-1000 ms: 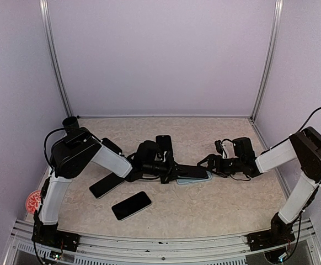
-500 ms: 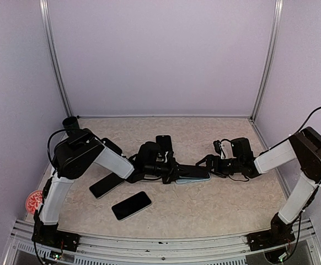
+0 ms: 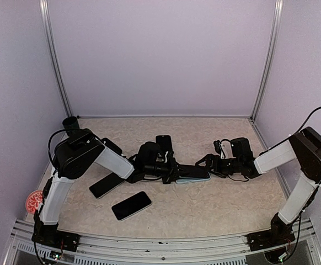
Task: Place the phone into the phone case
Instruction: Install the phone into the phone case.
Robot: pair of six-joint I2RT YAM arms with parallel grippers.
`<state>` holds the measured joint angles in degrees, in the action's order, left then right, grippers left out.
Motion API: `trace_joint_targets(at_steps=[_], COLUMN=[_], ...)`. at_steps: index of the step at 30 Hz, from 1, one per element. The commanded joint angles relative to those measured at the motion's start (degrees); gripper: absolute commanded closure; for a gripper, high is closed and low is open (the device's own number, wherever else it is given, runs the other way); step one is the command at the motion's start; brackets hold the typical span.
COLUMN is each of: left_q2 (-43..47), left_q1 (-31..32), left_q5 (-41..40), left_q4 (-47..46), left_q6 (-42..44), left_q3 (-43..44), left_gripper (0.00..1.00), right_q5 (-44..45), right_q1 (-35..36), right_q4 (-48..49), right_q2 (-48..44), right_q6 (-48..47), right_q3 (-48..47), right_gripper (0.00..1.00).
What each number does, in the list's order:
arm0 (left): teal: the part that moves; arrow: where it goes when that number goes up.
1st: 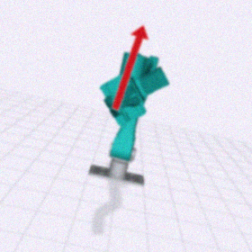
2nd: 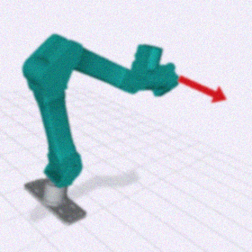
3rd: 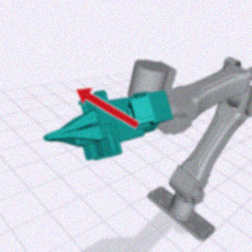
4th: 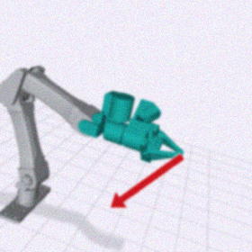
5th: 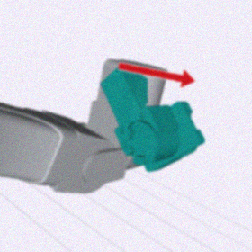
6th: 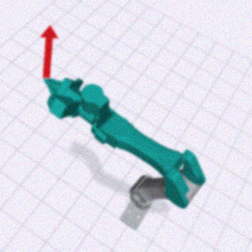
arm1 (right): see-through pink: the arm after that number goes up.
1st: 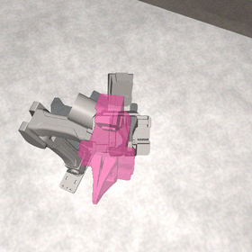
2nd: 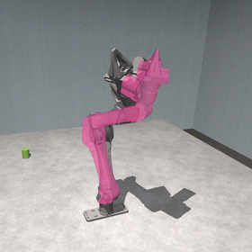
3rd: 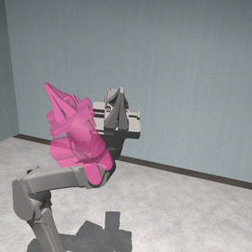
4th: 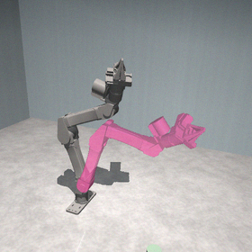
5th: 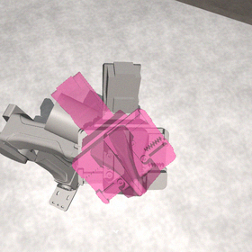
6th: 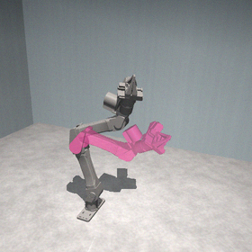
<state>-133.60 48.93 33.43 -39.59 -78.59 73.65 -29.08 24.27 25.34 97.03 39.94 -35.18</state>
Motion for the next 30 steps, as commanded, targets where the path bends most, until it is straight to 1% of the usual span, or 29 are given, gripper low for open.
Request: trace_joint_targets(at_steps=[1,7,16,24,30], left_q2=[-2.71,-2.17,0.94,2.22,3.45], left_q1=[1.18,0.77,-0.45,-0.59,-0.63], left_q5=[0.66,0.76,1.2,1.89,2.49], left_q4=[-1.42,-4.24,-11.28,-16.13,-18.19], left_q6=[1.12,1.16,1.64,1.53,1.55], left_q3=[0.16,-1.75,-5.79,-7.27,-7.69], left_gripper=[1.0,1.0,1.0,1.0,1.0], right_q5=[-9.21,-8.72,-7.23,-7.86,-8.59], right_q1=[3.75,3.85,3.02,-0.52,-2.41], right_q4=[0.87,-0.34,-6.56,-10.12,-10.24], right_q2=[1.56,0.84,-3.2,-8.26,-7.3], right_q6=[2.37,1.4,-2.12,-3.71,-4.1], right_q3=[0.81,0.47,-1.76,-1.94,-1.11], right_gripper=[0.0,0.0,0.0,0.0,0.0])
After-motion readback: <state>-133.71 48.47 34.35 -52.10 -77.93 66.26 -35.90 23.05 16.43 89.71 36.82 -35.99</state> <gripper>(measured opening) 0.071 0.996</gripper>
